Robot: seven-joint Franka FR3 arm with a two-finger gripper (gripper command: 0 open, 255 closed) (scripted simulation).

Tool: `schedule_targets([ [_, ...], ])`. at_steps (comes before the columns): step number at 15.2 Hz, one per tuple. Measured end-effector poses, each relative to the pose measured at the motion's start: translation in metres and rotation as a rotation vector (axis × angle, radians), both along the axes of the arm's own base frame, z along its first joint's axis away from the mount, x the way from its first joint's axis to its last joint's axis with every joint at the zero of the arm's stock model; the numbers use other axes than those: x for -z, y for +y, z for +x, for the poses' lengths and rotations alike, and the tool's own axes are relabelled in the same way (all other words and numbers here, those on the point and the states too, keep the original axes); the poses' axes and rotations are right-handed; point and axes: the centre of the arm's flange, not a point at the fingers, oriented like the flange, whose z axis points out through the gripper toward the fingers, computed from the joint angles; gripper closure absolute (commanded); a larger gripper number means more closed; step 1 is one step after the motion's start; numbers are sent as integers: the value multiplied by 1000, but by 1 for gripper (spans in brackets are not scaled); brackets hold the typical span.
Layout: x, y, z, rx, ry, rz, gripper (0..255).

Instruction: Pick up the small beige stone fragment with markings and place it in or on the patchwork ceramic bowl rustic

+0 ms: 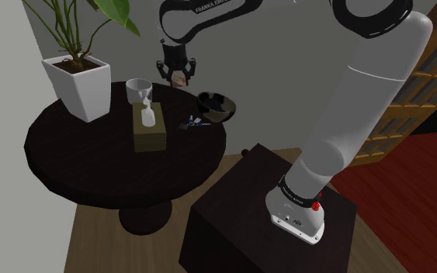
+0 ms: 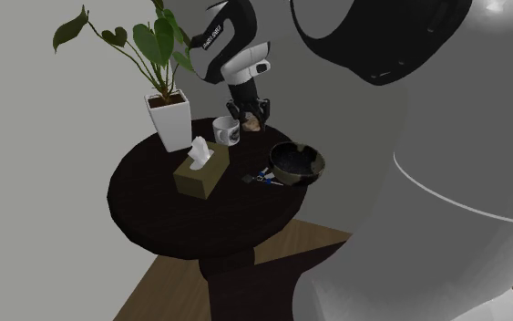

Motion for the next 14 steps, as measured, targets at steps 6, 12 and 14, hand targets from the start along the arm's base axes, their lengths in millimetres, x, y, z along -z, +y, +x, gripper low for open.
schedule_targets([
  [6,-32,1,-1,0,0,0,255],
  [12,-49,-17,-22,0,0,0,255],
  [14,-49,-33,-42,0,1,0,255],
])
